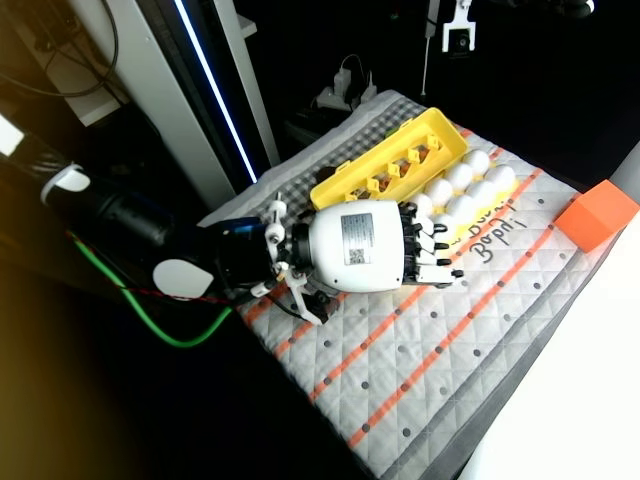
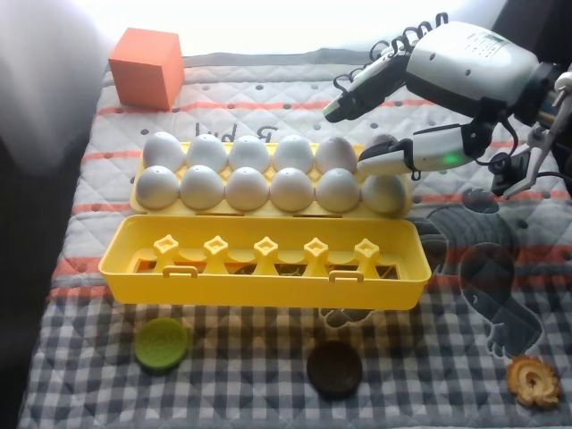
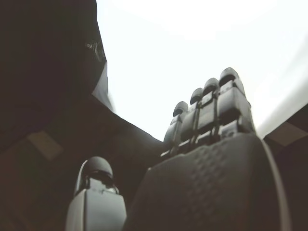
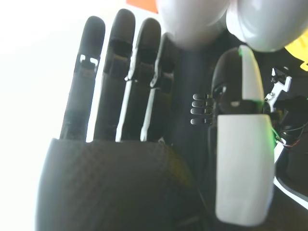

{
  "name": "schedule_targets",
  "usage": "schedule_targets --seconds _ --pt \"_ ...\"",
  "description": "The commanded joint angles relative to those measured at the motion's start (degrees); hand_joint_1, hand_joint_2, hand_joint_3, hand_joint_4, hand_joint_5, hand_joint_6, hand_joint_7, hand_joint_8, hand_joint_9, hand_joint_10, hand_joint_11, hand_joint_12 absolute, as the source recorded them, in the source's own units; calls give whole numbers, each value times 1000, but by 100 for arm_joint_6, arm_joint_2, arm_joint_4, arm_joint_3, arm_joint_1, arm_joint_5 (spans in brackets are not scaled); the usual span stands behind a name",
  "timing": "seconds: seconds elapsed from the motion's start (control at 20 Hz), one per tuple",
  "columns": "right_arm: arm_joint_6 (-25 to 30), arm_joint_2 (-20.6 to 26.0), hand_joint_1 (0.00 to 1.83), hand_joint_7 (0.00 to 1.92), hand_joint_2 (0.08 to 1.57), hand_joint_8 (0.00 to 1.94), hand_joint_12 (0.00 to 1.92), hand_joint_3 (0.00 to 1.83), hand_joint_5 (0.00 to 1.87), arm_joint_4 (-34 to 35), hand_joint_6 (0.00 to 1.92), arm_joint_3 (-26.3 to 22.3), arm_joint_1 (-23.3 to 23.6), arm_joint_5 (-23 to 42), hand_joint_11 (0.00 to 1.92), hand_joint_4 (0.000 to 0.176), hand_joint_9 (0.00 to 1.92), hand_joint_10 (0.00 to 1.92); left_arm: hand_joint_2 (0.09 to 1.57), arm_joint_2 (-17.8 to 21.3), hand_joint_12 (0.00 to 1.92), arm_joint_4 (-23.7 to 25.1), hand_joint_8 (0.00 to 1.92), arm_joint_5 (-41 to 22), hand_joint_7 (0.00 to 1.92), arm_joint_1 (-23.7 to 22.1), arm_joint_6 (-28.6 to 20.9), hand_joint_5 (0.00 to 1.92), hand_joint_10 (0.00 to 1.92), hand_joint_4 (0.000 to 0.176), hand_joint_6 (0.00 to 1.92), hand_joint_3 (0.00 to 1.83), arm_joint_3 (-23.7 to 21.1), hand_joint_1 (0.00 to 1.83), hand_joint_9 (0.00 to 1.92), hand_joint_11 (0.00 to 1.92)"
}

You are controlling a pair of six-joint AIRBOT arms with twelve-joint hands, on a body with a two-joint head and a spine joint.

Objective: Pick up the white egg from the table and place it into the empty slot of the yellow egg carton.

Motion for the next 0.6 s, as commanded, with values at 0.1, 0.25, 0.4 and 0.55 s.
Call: schedule_targets --seconds 0.1,0.25,0.4,0.55 --pt "51 26 853 928 1018 0 420 0 835 200 0 -15 85 540 771 0 954 0 895 -3 0 45 0 -662 0 -39 -55 0 0 61 0 4 34 0 0 0" --pt "51 93 770 950 1049 8 420 9 849 181 5 -35 85 519 774 0 965 7 879 -2 0 46 0 -656 0 -40 -55 0 0 65 0 0 35 0 0 0" --pt "47 227 523 778 1016 0 653 0 712 138 0 -105 85 512 560 0 814 0 885 0 0 46 0 -650 0 -39 -55 0 0 54 0 0 32 0 0 0" --pt "-86 393 519 595 977 0 638 0 573 125 0 -246 84 430 337 0 598 0 883 2 0 46 0 -648 0 -40 -55 0 0 60 0 0 30 0 0 0"
